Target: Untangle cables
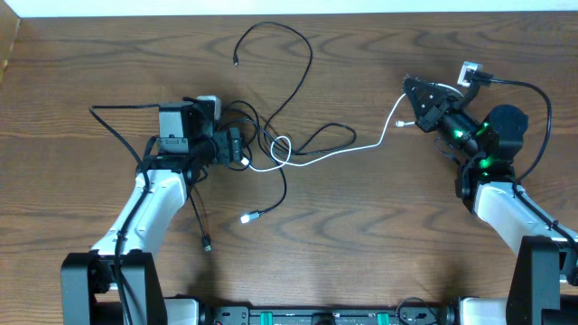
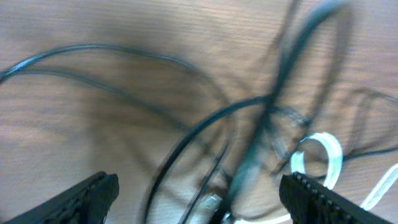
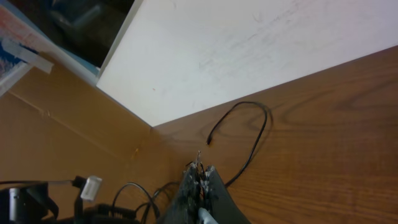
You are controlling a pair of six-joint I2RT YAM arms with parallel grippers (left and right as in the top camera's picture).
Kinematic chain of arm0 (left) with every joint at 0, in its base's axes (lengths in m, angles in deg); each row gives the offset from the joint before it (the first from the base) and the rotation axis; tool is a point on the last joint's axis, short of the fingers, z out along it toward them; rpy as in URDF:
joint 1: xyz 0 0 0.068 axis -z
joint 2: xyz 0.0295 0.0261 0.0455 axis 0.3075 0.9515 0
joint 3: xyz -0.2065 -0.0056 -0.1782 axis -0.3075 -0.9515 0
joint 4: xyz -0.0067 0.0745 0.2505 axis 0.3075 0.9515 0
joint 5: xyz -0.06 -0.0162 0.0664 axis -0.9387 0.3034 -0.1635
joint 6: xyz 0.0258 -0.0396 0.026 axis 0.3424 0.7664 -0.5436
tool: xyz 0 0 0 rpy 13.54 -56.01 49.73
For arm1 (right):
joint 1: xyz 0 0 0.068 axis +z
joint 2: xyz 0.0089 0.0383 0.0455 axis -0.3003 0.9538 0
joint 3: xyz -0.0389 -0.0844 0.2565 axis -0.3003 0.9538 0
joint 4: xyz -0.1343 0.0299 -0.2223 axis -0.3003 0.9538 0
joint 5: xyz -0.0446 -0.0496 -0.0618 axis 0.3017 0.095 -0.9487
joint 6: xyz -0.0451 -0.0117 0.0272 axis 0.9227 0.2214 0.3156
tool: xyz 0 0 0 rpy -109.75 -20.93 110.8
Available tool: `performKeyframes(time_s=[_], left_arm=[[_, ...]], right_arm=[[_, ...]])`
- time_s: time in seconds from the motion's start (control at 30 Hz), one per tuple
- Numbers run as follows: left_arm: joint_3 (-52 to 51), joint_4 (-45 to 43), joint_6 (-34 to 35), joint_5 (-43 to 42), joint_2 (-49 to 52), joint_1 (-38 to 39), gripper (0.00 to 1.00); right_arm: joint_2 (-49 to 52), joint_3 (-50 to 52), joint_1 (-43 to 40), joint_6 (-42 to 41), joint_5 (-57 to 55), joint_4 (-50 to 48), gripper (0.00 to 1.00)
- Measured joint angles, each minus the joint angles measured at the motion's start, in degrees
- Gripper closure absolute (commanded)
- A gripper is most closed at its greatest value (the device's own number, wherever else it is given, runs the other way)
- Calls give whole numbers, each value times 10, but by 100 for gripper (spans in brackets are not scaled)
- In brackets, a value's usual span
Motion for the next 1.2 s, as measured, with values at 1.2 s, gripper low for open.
performKeyframes(time_s=[1.2], left_arm=[[0, 200, -56, 106, -101, 77, 13]], right_arm=[[0, 0, 0, 0, -3, 0, 99]])
